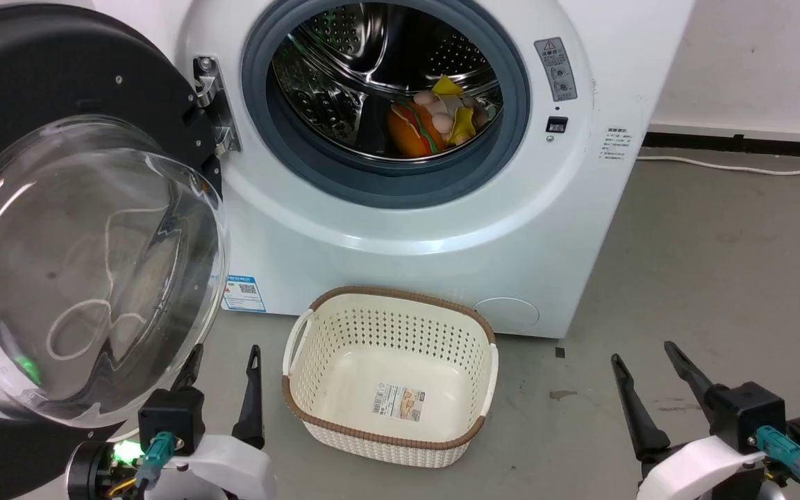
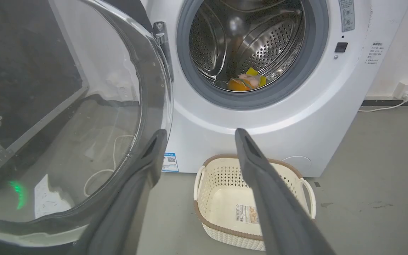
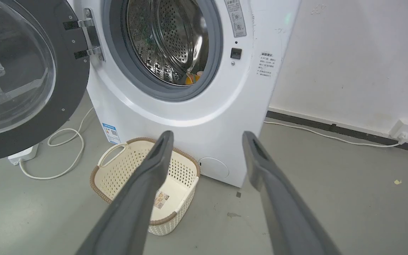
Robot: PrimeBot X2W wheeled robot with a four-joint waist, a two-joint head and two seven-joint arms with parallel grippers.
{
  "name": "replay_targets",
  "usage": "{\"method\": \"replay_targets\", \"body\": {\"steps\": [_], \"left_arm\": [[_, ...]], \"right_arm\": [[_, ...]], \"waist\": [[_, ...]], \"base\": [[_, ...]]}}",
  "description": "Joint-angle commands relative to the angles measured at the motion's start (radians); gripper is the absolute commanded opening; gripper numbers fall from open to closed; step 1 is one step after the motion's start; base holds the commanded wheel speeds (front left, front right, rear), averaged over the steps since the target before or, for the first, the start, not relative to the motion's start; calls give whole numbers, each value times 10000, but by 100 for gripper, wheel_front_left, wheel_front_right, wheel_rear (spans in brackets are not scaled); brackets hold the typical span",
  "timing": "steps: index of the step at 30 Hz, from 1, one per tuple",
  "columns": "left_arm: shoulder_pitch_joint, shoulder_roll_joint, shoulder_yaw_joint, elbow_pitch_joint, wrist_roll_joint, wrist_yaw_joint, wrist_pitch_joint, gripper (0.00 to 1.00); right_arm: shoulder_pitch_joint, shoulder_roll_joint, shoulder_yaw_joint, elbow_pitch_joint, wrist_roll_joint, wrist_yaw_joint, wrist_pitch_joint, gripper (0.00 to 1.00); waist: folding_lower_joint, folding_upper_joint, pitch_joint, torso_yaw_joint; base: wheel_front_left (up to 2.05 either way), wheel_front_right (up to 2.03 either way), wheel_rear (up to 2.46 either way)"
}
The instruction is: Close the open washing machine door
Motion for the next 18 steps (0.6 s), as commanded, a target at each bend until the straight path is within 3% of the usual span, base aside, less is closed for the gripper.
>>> {"method": "replay_targets", "body": {"steps": [1, 12, 18], "left_arm": [[-31, 13, -38, -30, 20, 1, -103, 100], [-58, 69, -230, -67, 19, 19, -333, 100], [-59, 151, -359, -107, 13, 35, -500, 100]], "right_arm": [[29, 3, -51, -35, 115, 1, -94, 100], [108, 6, -108, -88, 228, 1, -323, 100], [184, 9, -6, -164, 268, 2, -490, 100]], "waist": [[0, 0, -1, 14], [0, 0, -34, 329], [0, 0, -78, 838]], "base": [[0, 0, 0], [0, 0, 0], [0, 0, 0]]}}
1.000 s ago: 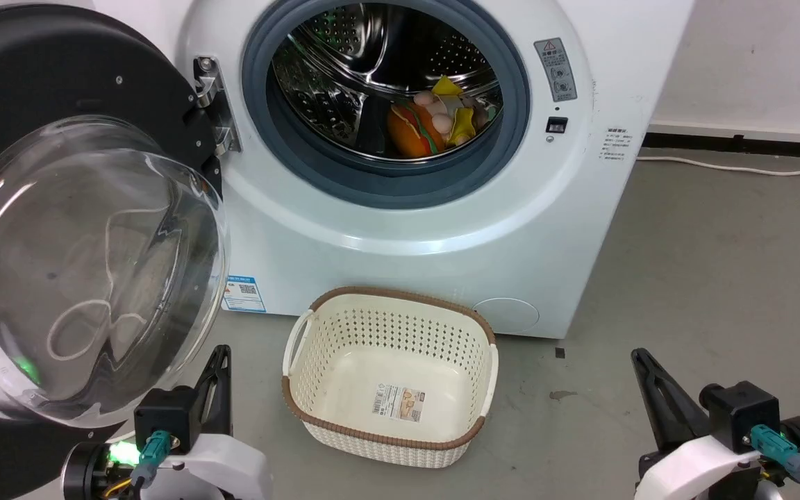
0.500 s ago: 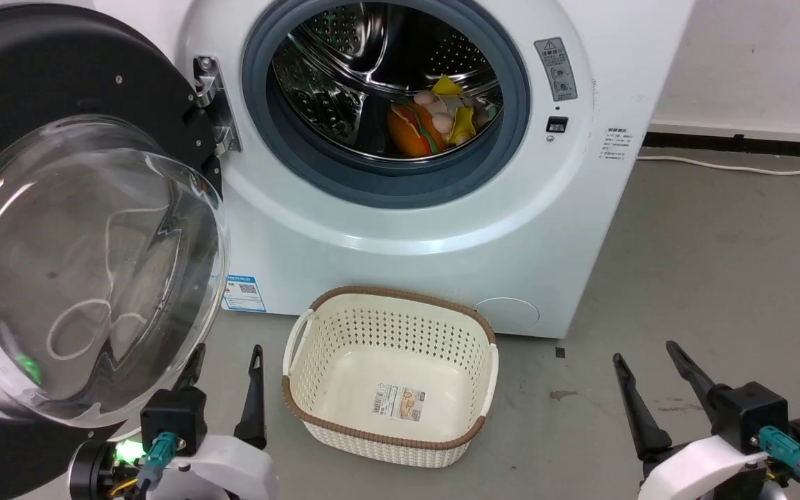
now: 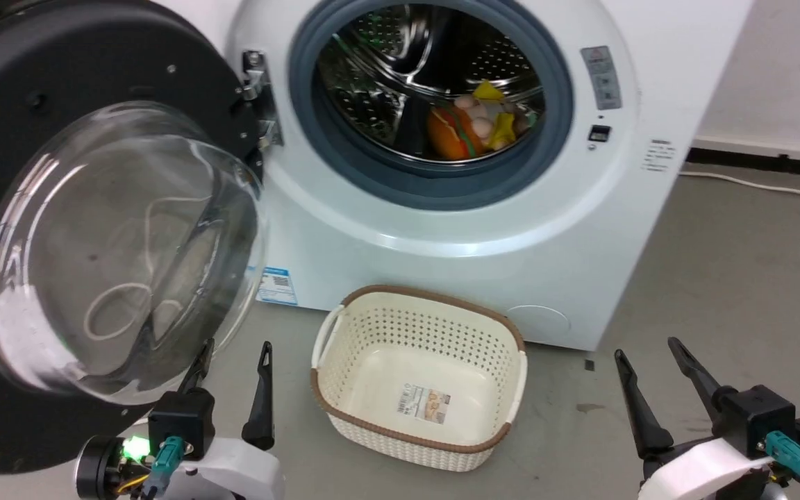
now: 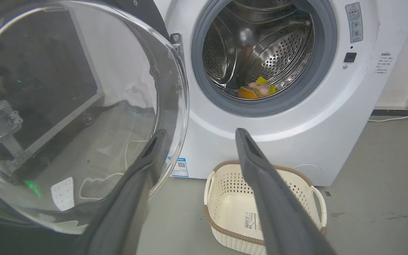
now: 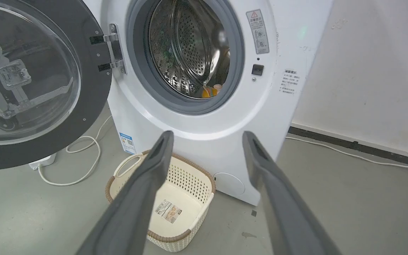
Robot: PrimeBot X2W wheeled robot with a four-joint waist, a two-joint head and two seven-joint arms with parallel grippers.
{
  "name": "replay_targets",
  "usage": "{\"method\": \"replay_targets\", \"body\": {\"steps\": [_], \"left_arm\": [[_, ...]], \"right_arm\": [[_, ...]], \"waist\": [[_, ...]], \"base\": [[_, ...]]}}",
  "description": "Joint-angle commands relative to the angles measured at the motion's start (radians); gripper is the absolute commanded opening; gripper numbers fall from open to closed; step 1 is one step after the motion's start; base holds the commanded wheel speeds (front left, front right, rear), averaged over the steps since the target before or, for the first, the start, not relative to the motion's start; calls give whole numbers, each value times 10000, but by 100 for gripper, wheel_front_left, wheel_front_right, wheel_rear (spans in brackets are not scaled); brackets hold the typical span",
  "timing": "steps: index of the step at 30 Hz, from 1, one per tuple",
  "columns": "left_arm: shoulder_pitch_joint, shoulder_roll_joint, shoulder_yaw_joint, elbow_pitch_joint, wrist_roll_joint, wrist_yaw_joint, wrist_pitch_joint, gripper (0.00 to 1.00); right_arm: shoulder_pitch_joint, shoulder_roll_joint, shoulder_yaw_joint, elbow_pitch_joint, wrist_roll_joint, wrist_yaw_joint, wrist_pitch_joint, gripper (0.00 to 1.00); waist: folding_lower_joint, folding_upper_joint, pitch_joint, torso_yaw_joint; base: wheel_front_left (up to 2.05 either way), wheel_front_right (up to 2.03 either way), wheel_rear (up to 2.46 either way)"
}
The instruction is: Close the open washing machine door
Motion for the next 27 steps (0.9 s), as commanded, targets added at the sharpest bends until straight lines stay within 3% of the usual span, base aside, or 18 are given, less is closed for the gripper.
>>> {"method": "replay_targets", "body": {"steps": [1, 27], "left_arm": [[-55, 76, -44, -68, 12, 33, -118, 100], [483, 224, -144, -690, -9, 528, -641, 100]], "right_arm": [[144, 9, 28, -66, 100, 2, -114, 100], [-396, -192, 1129, 338, 314, 3, -636, 100]], "waist": [[-1, 0, -18, 177], [-1, 0, 136, 1496]], "base": [[0, 0, 0], [-7, -7, -7]]}}
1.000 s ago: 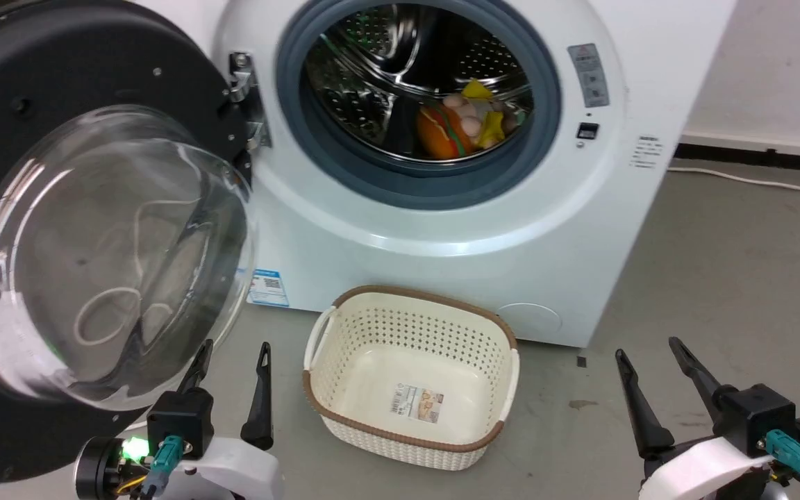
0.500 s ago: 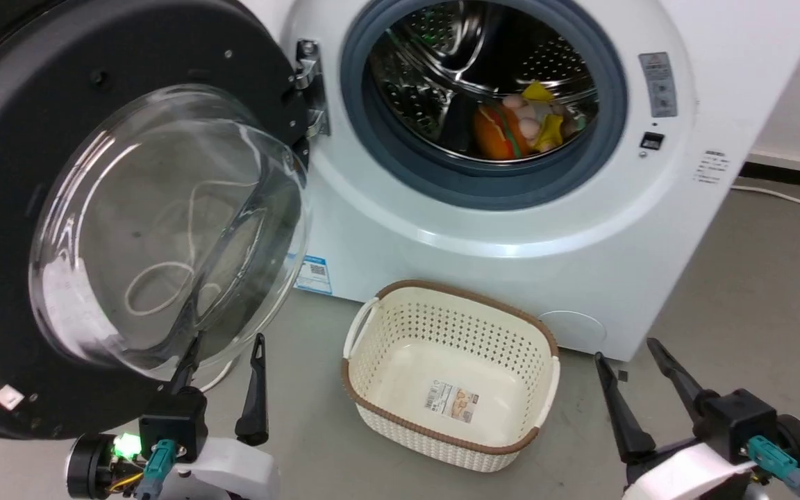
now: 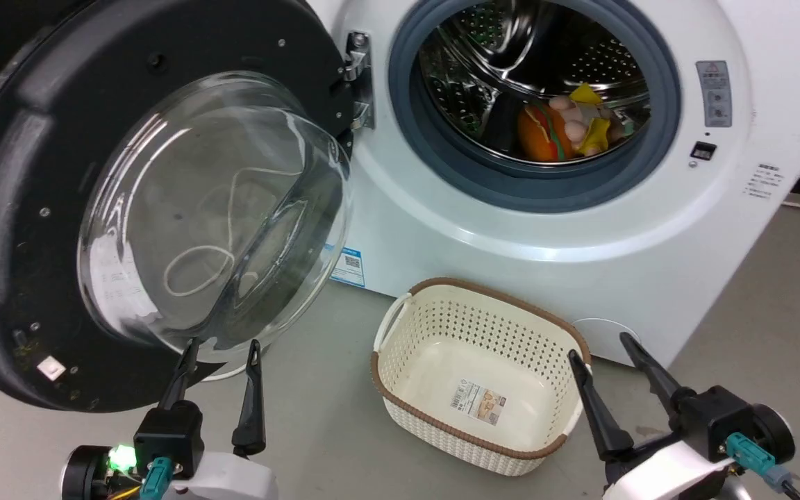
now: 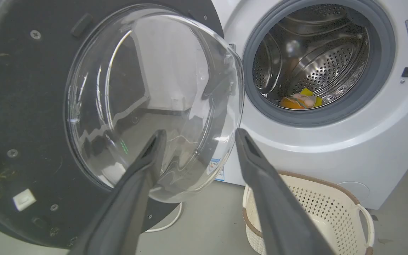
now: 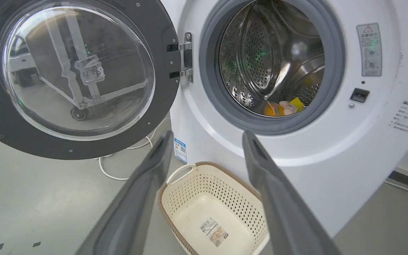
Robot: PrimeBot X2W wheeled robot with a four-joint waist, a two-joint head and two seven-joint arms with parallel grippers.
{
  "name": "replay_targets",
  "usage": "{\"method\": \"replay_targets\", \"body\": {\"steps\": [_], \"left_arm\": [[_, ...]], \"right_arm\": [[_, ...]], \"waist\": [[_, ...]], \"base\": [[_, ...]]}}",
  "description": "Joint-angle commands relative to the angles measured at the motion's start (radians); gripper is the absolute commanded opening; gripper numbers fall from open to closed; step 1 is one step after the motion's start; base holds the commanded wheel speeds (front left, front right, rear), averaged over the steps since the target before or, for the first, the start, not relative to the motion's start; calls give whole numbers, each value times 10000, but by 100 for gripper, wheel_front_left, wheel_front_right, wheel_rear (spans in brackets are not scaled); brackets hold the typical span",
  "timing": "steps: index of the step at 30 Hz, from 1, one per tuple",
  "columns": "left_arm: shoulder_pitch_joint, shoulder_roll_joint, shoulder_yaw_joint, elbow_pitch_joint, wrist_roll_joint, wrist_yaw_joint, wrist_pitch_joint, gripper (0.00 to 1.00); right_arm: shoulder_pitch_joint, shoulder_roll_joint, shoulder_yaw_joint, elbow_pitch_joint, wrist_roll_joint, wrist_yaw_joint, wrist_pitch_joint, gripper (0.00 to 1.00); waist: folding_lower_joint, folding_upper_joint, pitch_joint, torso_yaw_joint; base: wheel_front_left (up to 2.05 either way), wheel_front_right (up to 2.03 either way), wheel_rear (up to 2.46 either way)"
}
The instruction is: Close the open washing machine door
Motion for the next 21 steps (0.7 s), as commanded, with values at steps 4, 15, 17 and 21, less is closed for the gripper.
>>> {"method": "replay_targets", "body": {"steps": [4, 15, 17, 21], "left_arm": [[136, 88, -73, -106, -8, 91, -154, 100], [184, 202, -203, -324, -19, 238, -426, 100], [203, 225, -211, -355, -26, 263, -468, 100], [233, 246, -215, -438, -51, 327, -552, 100]], "right_arm": [[-121, -97, 181, 59, 108, 4, -148, 100], [-78, -151, 625, 94, 266, 4, -419, 100], [-76, -154, 667, 92, 291, 5, -461, 100], [-60, -165, 717, 97, 345, 5, -545, 100]], "waist": [[-1, 0, -16, 162], [-1, 0, 2, 715], [-1, 0, 6, 801], [-1, 0, 24, 977]], "base": [[0, 0, 0], [0, 0, 0], [0, 0, 0], [0, 0, 0]]}}
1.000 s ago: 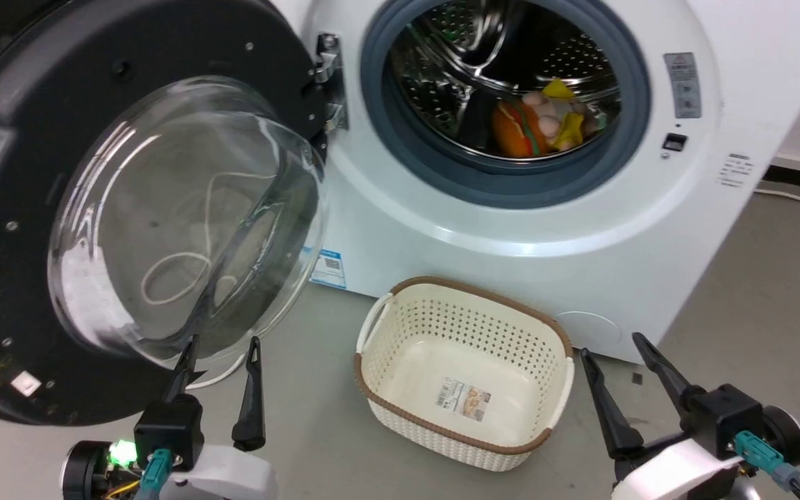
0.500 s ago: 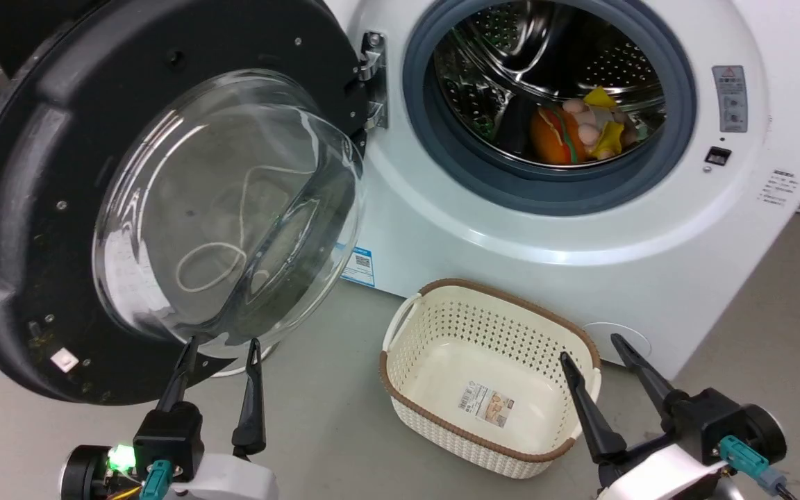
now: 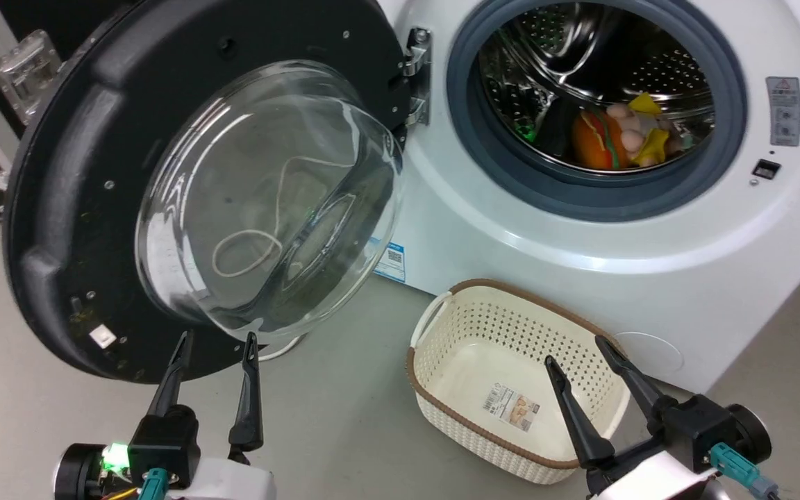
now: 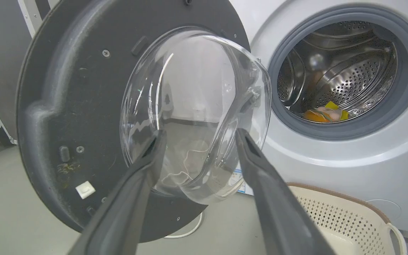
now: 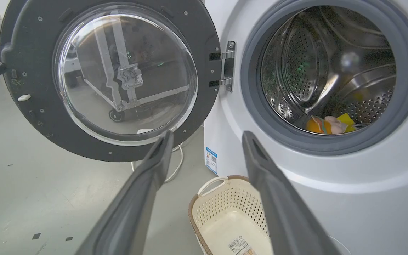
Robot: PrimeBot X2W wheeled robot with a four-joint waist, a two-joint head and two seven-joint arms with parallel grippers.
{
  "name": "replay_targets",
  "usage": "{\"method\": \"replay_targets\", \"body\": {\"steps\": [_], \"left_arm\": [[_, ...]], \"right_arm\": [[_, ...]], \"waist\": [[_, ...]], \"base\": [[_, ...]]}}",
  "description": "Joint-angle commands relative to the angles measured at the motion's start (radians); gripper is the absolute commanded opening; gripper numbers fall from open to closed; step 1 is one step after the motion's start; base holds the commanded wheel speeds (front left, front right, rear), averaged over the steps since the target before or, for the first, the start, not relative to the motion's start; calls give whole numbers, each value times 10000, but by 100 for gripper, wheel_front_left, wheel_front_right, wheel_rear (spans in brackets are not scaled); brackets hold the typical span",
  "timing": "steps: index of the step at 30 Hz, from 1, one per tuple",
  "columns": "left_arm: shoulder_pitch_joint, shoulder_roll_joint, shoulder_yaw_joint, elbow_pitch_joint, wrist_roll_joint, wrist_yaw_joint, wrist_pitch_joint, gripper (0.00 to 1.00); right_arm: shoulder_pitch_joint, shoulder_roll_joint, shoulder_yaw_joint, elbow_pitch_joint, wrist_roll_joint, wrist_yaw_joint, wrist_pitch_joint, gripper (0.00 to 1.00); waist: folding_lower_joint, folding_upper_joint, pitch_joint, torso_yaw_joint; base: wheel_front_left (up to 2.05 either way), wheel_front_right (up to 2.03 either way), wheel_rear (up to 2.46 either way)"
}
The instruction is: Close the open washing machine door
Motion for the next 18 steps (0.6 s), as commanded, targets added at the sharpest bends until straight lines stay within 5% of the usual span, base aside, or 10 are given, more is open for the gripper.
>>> {"method": "replay_targets", "body": {"steps": [1, 4, 5, 6, 18], "left_arm": [[139, 43, -15, -80, -56, 105, -93, 100], [213, 45, -61, -213, -78, 166, -197, 100], [226, 62, -77, -217, -85, 152, -218, 30], [224, 79, -90, -244, -100, 131, -239, 0], [-595, 481, 1186, -1402, -1055, -478, -490, 0]], "right_arm": [[-54, -63, 57, 41, 101, 5, -84, 100], [-44, -67, 115, 45, 153, 5, -188, 100], [-40, -64, 117, 42, 162, 5, -209, 100], [-33, -58, 108, 35, 170, 5, -230, 100], [402, -39, -457, -355, 69, 6, -481, 100]], "waist": [[0, 0, 12, 63], [0, 0, 44, 288], [0, 0, 52, 334], [0, 0, 60, 380], [0, 0, 519, 921]], "base": [[0, 0, 0], [0, 0, 0], [0, 0, 0], [0, 0, 0], [0, 0, 0]]}}
